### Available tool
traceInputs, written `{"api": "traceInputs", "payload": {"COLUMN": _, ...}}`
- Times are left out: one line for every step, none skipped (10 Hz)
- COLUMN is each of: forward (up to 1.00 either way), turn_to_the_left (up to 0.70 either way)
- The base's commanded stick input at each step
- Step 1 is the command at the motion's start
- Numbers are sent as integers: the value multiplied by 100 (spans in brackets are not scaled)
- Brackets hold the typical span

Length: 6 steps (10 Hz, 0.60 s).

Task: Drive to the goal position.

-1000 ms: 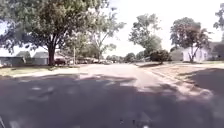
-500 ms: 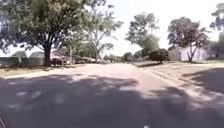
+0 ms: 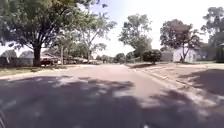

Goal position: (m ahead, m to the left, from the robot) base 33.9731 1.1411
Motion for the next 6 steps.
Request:
{"api": "traceInputs", "payload": {"forward": 70, "turn_to_the_left": 3}}
{"api": "traceInputs", "payload": {"forward": 70, "turn_to_the_left": 3}}
{"api": "traceInputs", "payload": {"forward": 70, "turn_to_the_left": 3}}
{"api": "traceInputs", "payload": {"forward": 70, "turn_to_the_left": 3}}
{"api": "traceInputs", "payload": {"forward": 70, "turn_to_the_left": 3}}
{"api": "traceInputs", "payload": {"forward": 70, "turn_to_the_left": 3}}
